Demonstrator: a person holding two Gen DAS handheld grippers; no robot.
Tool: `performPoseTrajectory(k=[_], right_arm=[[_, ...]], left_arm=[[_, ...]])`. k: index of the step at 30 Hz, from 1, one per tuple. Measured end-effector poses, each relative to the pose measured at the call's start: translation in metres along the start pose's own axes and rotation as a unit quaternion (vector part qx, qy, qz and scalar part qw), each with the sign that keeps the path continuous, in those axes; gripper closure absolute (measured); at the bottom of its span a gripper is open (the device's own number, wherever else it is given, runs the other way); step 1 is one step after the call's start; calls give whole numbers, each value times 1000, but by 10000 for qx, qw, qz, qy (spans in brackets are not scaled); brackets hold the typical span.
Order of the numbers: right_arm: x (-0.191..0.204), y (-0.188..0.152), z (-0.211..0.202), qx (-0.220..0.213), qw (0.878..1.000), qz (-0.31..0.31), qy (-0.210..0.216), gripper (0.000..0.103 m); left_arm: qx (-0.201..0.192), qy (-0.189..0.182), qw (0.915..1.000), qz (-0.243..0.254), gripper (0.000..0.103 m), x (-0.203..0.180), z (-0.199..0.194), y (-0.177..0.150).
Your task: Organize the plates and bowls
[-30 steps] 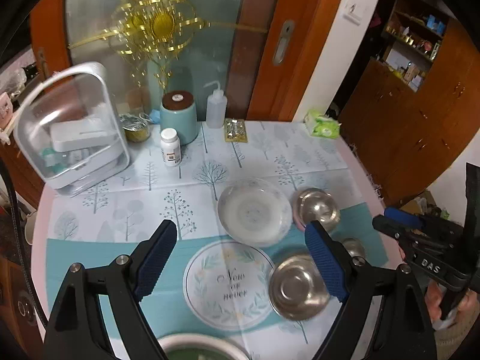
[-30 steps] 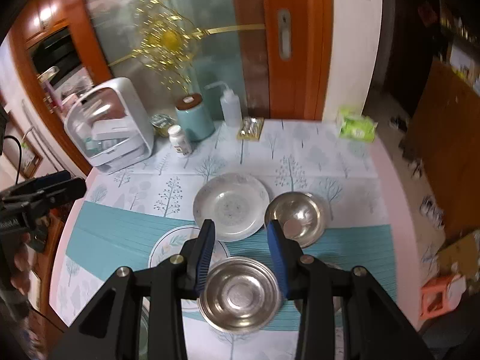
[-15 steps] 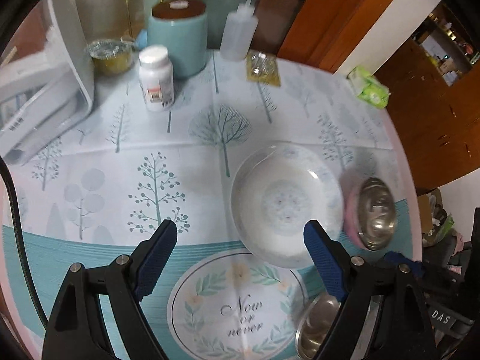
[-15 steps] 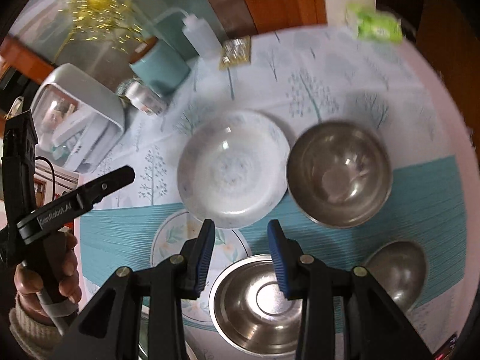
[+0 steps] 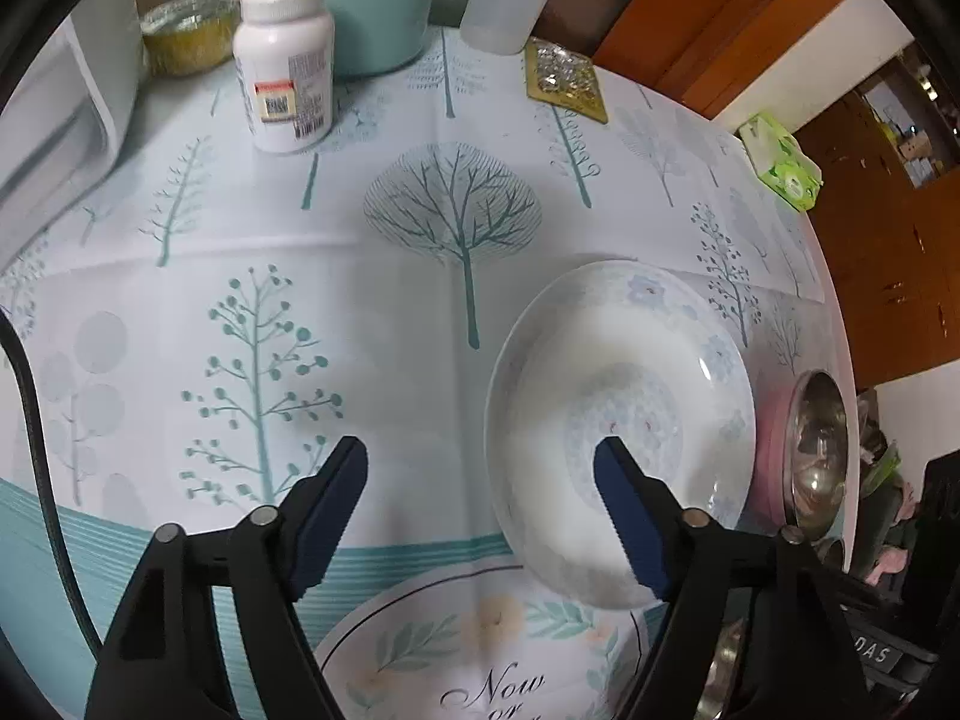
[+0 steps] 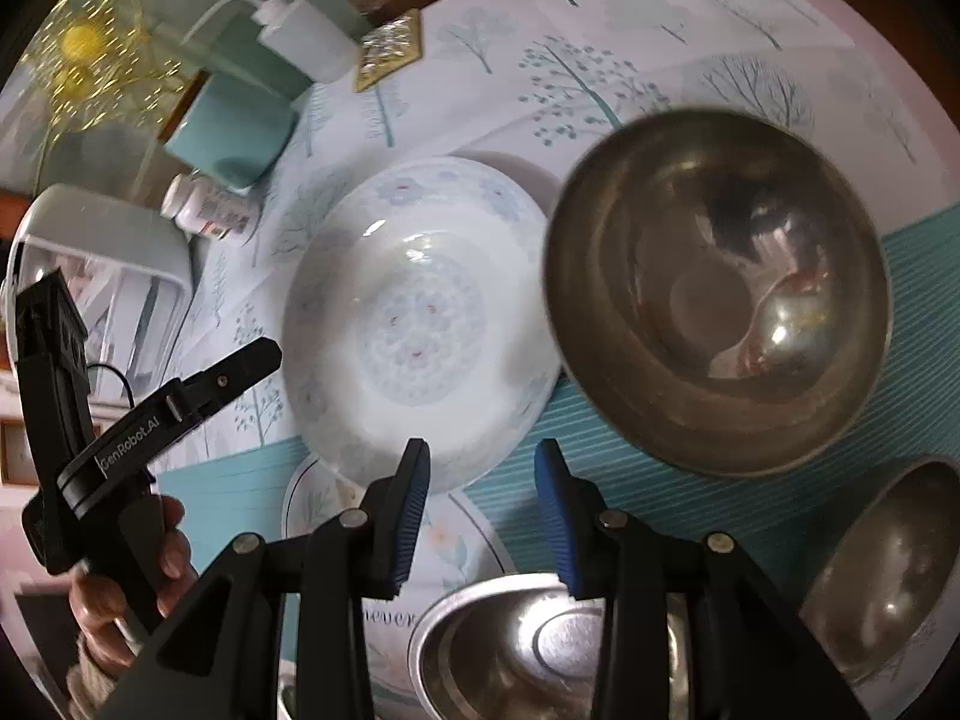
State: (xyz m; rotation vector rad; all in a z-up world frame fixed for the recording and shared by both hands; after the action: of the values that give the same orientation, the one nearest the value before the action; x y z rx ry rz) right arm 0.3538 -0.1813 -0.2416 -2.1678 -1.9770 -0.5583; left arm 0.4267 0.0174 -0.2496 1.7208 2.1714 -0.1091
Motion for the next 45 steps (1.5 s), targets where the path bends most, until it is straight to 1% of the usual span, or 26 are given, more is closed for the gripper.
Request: performPoseTrajectory(k=[5,7,10,12,14,16,17,18,19,20,21,25,30,33,38,41,45], right_arm=[[-8,4,10,-80,9998,194,-57,66],[-11,6,14,-106,9996,238,-77,66],[-15,7,20,-122,9994,306,-113,67],[-17,8,23,-149,9992,363,-75,75],[-18,9,26,-165,9991,370,-85,78],[-19,10,30,-171,9991,362,-107,81],[-19,10,32,-174,9991,357,-125,85],[-20,10,32,-203,9991,356,-143,88],[-20,11,32,-239,9990,354,-163,89],[-21,11,32,-258,9989,353,-167,89],[-20,11,32,-269,9990,320,-183,89],[-15,11,32,-301,9990,31,-327,89],[-11,8,27,-377,9985,-186,-343,90],[-3,7,22,-422,9980,-368,-303,90],[15,0,18,-359,9967,-689,-244,90],[27,-7,17,-321,9955,-869,-175,90],[47,-20,4,-350,9924,-1175,-47,90]], left_arm=[[-27,-40,10000,-57,34,-3,14,7],[38,-77,10000,-27,44,-6,21,9],[101,-71,9999,14,49,-9,30,10],[102,-97,9999,-8,53,-9,34,10],[14,-135,9999,-38,56,-9,34,11],[-25,-161,9998,-77,63,-9,35,13],[-32,-155,9998,-88,64,-9,36,14],[-59,-153,9998,-86,71,-10,36,14],[-51,-176,9998,-62,82,-10,37,14],[-37,-182,9998,-21,88,-11,38,14],[-19,-184,9998,3,90,-11,39,13],[-74,-180,9998,43,91,-12,39,13],[21,-213,9998,-2,93,-5,33,7],[59,-226,9997,-48,94,3,23,-1],[242,-332,9977,-535,94,28,5,-14],[168,-319,9977,-574,94,39,-11,-25],[52,-343,9976,-597,94,52,-38,-46]])
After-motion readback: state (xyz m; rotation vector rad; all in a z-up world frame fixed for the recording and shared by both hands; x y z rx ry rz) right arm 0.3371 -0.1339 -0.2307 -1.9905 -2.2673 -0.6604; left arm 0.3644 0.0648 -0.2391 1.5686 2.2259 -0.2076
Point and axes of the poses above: each gripper's, at about its wrist camera, not at the fingertips, and z roughly the way its jaws point, x to its left, y to its top, the point moved 5 cm from there along z, roughly the way its jaws point, and after that the axes turned 10 degrees about -z, right-handed, at the moved point
